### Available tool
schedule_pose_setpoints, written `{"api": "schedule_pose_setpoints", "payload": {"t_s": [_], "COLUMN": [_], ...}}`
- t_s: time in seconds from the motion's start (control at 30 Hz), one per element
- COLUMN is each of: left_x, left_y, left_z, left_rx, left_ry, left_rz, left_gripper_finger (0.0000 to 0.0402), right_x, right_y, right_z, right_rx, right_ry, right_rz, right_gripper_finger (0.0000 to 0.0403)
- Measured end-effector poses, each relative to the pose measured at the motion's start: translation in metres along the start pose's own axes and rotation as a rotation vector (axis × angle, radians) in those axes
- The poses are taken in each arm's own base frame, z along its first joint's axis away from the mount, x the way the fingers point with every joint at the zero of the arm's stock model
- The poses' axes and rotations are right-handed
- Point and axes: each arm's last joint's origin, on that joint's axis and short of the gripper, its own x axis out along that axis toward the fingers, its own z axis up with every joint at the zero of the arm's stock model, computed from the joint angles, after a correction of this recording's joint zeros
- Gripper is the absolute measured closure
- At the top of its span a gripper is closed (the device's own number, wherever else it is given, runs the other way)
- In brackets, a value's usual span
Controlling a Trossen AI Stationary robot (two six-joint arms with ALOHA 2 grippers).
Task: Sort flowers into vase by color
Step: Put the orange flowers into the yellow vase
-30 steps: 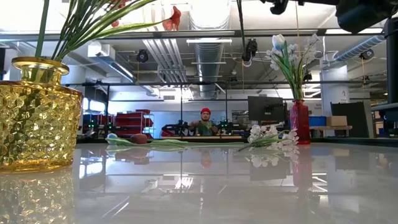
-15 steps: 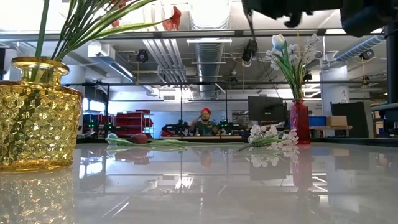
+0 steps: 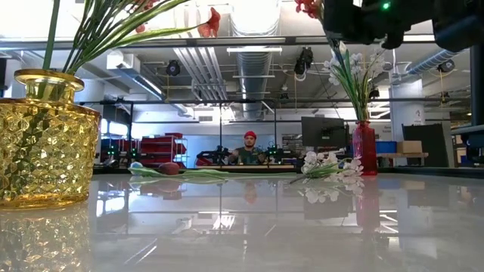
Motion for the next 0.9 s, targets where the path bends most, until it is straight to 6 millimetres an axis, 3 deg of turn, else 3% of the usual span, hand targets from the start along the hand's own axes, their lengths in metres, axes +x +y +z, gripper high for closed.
{"api": "schedule_pose_setpoints", "payload": {"t_s": [0.2, 0.37, 0.43, 0.73, 0.9], "left_x": [0.0, -0.001, -0.003, -0.009, 0.002], "left_y": [0.0, 0.002, 0.003, 0.015, 0.009], "left_z": [0.0, 0.006, 0.011, 0.056, 0.073], "left_rx": [-0.001, -0.009, -0.012, -0.042, -0.044], "left_ry": [-0.004, -0.024, -0.031, -0.042, -0.077], "left_rz": [0.0, 0.005, 0.006, -0.003, -0.149], "left_gripper_finger": [0.0228, 0.0228, 0.0228, 0.0228, 0.0228], "right_x": [-0.002, 0.0, 0.002, 0.02, 0.033], "right_y": [-0.001, 0.019, 0.029, 0.089, 0.117], "right_z": [0.003, 0.016, 0.022, 0.044, 0.06], "right_rx": [0.14, 0.359, 0.398, 0.346, 0.299], "right_ry": [-0.079, -0.283, -0.315, -0.438, -0.512], "right_rz": [0.142, 0.645, 0.735, 0.811, 0.77], "right_gripper_finger": [0.0376, 0.0376, 0.0376, 0.0376, 0.0376]}}
